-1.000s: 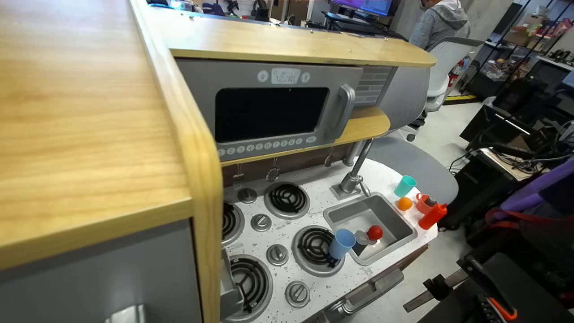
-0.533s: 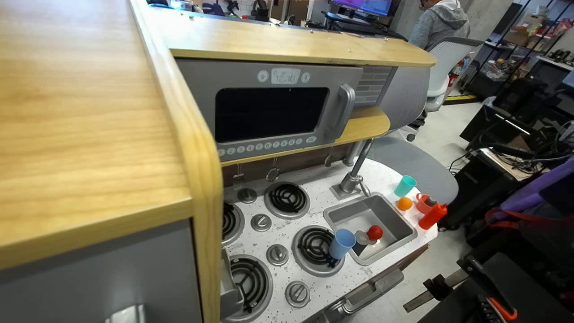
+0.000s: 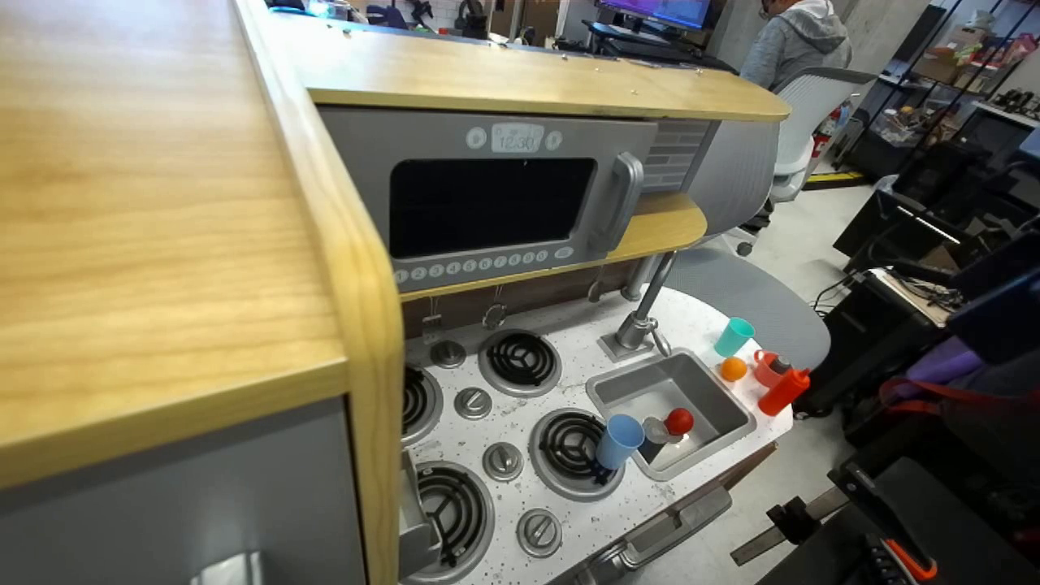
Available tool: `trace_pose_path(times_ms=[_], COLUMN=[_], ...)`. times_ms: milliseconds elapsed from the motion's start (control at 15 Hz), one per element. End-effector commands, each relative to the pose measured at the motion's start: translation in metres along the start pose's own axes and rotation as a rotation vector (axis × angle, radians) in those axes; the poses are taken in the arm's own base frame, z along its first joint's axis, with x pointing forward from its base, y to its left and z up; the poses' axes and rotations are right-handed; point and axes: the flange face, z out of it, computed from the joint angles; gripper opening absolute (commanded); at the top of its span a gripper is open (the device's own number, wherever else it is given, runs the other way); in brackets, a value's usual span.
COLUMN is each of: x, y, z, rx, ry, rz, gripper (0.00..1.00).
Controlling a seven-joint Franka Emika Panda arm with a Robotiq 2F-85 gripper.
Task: Take the blue cup and put it in the sink
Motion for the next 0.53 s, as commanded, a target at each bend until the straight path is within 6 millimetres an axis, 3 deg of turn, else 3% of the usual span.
trace_pose_path(times_ms=[0,467], x=[0.013,0.032], y=[0.035,0.079], z=[0.034,0.135], rx=[-0.063,-0.112], ry=[-0.004,-0.118], rz=[-0.007,0.029], gripper=[1.00,1.00])
